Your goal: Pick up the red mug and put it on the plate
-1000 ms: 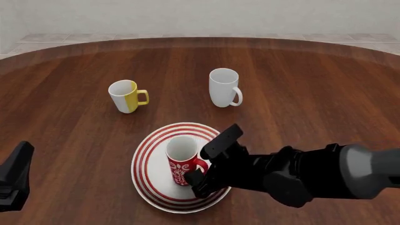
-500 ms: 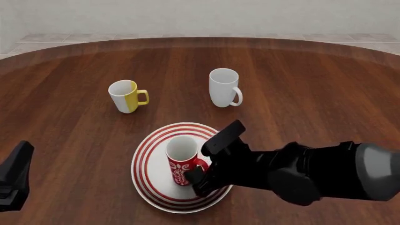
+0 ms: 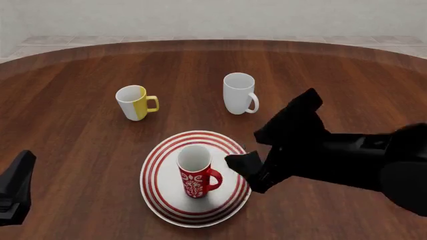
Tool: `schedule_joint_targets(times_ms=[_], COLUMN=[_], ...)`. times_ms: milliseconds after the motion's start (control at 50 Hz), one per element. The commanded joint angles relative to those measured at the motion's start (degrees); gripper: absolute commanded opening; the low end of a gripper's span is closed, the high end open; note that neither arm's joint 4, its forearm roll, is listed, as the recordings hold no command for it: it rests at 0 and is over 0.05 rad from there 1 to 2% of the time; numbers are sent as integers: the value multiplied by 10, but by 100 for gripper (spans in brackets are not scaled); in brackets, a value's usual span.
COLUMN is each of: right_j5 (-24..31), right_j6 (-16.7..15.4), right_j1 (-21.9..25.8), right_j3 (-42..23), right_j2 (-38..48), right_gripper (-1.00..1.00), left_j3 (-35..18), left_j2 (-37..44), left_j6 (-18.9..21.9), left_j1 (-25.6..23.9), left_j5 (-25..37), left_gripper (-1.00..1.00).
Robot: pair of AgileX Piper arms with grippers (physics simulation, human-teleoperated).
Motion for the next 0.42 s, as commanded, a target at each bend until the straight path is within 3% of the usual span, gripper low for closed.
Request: schedule_joint_targets(times_ms=[20,180,240,280,300,420], right_j5=[148,230,240,276,291,335], right_j6=[-44,-62,-53,-57,-44,-28], right_j1=[-38,-79,-76,-107,-122,-154], right_j3=[-42,-63,-69,-82,-86,-82], right_j2=[-189,-294,-315,-367,-383,-448], right_gripper=[100,100,100,100,100,100], left_j3=[-2,3,-9,-6,-6,-1], left_j2=[0,0,0,0,0,0], left_j6=[5,11,11,12,12,18], left_j1=[-1,-4,-2,-2,-2,-7], left_j5=[2,-3,9,7,7,0], left_gripper=[100,100,100,100,100,100])
